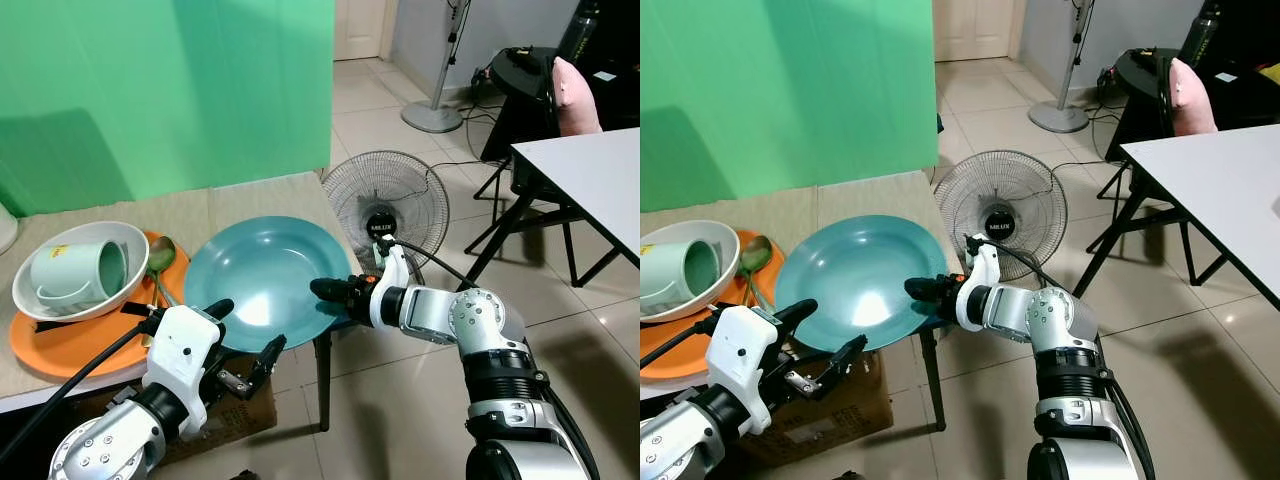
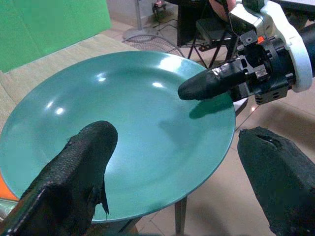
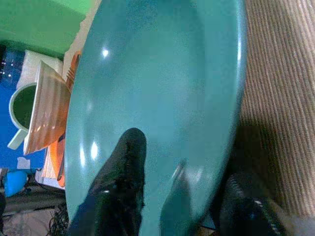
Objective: Setting the table
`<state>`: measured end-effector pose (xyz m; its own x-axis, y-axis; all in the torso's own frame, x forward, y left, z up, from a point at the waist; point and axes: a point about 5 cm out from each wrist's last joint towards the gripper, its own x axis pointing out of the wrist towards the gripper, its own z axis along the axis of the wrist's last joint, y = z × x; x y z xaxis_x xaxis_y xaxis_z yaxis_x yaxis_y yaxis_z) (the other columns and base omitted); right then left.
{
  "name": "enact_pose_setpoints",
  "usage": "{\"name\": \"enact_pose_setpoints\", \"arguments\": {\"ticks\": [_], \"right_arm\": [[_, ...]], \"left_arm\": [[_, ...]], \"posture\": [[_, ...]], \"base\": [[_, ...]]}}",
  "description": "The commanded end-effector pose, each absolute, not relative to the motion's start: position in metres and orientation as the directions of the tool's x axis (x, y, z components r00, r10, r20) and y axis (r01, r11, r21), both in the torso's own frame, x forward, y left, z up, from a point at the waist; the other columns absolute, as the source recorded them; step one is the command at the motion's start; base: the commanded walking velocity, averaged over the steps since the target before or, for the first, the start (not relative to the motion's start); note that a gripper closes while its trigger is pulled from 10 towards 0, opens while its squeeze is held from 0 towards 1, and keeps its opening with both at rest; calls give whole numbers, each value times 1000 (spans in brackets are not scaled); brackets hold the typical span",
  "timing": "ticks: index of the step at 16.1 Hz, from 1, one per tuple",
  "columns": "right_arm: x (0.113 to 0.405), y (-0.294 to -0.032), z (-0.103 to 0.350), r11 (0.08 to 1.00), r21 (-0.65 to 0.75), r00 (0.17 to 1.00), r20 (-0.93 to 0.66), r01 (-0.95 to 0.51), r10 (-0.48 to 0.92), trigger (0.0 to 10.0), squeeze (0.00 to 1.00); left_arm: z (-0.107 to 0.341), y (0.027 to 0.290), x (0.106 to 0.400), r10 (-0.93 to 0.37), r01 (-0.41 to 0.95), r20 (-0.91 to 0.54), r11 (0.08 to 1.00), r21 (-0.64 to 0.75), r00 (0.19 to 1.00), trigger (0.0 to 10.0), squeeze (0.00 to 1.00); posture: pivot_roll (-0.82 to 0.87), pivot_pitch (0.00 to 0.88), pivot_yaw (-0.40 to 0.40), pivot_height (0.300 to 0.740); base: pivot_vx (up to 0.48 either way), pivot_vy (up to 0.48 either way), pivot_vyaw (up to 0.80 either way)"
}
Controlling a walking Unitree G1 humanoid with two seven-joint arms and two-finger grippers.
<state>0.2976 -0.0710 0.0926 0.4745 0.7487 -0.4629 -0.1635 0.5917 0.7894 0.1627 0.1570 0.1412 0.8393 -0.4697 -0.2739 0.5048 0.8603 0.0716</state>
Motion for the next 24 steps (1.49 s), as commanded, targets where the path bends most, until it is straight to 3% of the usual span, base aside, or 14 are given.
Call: {"name": "enact_pose_setpoints", "arguments": {"ticks": [1, 14, 16, 21, 24], "right_arm": [[300, -70, 95, 602, 781, 474, -471, -166, 743, 0, 0], [308, -73, 102, 570, 811, 515, -435, -133, 739, 0, 0], [311, -76, 108, 553, 824, 543, -409, -127, 734, 0, 0], [327, -109, 145, 441, 890, 699, -241, -117, 673, 0, 0], [328, -137, 168, 468, 868, 790, -167, -166, 590, 0, 0]], "left_arm": [[143, 155, 162, -475, 511, -271, 856, 78, 837, 10000, 0], [147, 154, 161, -516, 544, -262, 838, 40, 815, 10000, 0], [149, 154, 163, -518, 542, -248, 840, 34, 819, 10000, 0], [161, 151, 170, -527, 537, -176, 843, 13, 831, 10000, 0], [164, 149, 173, -539, 546, -154, 837, 5, 828, 10000, 0]], "posture": [[12, 0, 1, 740], [2, 0, 14, 740], [-1, 0, 20, 740], [-7, 0, 31, 740], [-16, 0, 33, 740]], "base": [[0, 0, 0], [0, 0, 0], [0, 0, 0], [0, 0, 0], [0, 0, 0]]}}
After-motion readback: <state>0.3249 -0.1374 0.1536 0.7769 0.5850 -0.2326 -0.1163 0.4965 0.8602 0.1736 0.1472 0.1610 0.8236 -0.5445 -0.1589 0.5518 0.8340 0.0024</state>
